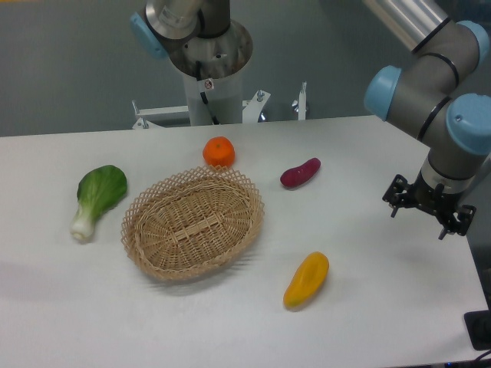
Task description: Pick up the mango from the table
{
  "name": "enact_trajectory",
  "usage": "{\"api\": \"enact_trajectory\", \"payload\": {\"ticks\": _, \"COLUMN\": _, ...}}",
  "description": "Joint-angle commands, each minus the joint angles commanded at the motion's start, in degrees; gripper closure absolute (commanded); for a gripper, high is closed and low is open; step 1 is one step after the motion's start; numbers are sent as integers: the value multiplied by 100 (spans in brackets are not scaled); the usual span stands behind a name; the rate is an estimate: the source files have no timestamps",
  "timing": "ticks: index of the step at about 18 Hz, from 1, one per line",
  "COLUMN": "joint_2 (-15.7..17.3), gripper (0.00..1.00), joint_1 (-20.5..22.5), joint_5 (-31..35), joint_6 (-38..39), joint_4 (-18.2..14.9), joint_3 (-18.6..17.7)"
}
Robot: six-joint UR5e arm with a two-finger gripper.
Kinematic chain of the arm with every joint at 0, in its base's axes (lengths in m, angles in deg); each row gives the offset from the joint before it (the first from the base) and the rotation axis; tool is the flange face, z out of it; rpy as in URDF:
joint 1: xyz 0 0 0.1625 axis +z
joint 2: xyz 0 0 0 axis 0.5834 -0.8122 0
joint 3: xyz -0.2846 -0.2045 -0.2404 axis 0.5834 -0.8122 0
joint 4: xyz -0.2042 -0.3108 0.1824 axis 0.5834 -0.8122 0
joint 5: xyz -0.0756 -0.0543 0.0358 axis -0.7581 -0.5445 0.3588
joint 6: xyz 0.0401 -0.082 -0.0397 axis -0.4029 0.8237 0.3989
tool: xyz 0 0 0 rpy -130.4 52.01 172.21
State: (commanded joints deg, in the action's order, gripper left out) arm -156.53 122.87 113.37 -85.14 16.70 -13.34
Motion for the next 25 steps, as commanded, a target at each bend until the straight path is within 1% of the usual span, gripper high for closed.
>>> {"api": "enact_trajectory", "payload": {"ticks": 10, "joint_2": 0, "gripper": 0, "joint_1": -26, "joint_5": 18, "joint_6": 53, "joint_4": 9, "joint_3": 0}}
{"api": "enact_trajectory", "payload": {"ticks": 13, "joint_2": 9, "gripper": 0, "joint_1": -53, "joint_5": 44, "joint_6": 62, "joint_4": 157, "joint_3": -96}}
{"api": "enact_trajectory", "payload": {"ticks": 16, "joint_2": 88, "gripper": 0, "joint_1": -53, "joint_5": 9, "joint_6": 44, "joint_4": 342, "joint_3": -237}}
{"api": "enact_trajectory", "payload": {"ticks": 20, "joint_2": 114, "gripper": 0, "joint_1": -70, "joint_5": -26, "joint_6": 62, "joint_4": 317, "joint_3": -246}}
{"api": "enact_trajectory", "payload": {"ticks": 22, "joint_2": 140, "gripper": 0, "joint_1": -79, "joint_5": -314, "joint_6": 96, "joint_4": 281, "joint_3": -281}}
{"api": "enact_trajectory", "payload": {"ticks": 24, "joint_2": 237, "gripper": 0, "joint_1": -88, "joint_5": -553, "joint_6": 184, "joint_4": 281, "joint_3": -447}}
{"api": "enact_trajectory", "payload": {"ticks": 25, "joint_2": 272, "gripper": 0, "joint_1": -166, "joint_5": -554, "joint_6": 185, "joint_4": 281, "joint_3": -518}}
